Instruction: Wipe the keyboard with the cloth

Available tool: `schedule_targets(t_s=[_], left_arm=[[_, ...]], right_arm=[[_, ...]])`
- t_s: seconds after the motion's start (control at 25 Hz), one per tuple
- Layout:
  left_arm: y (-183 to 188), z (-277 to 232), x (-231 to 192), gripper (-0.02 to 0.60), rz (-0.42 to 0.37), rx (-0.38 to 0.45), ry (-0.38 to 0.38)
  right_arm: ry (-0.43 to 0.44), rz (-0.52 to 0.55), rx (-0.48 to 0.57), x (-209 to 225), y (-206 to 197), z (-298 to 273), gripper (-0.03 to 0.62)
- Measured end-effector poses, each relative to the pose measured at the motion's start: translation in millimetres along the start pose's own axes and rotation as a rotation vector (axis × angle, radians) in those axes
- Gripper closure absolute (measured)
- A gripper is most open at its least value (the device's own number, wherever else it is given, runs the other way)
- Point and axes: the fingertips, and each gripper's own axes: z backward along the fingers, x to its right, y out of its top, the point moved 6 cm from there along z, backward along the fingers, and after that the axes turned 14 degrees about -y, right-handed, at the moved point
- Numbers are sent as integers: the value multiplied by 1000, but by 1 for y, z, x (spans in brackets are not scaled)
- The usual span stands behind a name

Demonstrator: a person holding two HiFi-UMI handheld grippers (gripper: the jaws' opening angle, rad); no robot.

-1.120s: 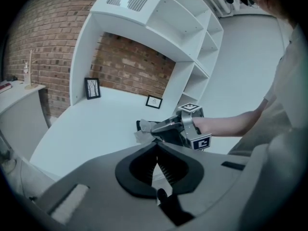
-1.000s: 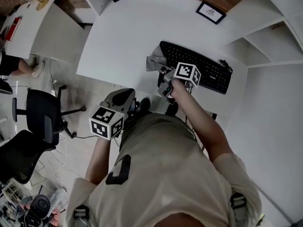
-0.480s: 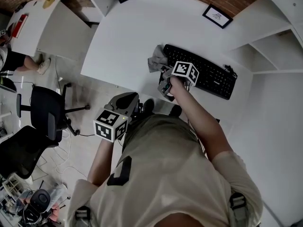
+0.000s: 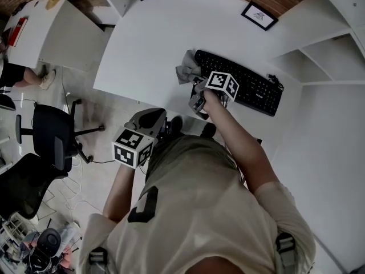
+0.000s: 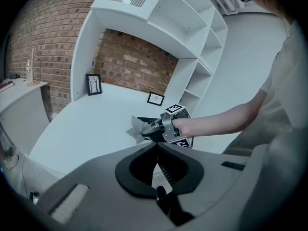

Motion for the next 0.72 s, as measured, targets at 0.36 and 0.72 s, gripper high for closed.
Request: schedule_targets(t_s=[0.36, 0.72], left_arm=[[-2, 3, 2, 577, 13, 16, -24], [1, 3, 11, 577, 5, 18, -49]], right_arm=[[-31, 15, 18, 5, 0, 6, 579], [-40, 20, 30, 12, 0, 14, 579]])
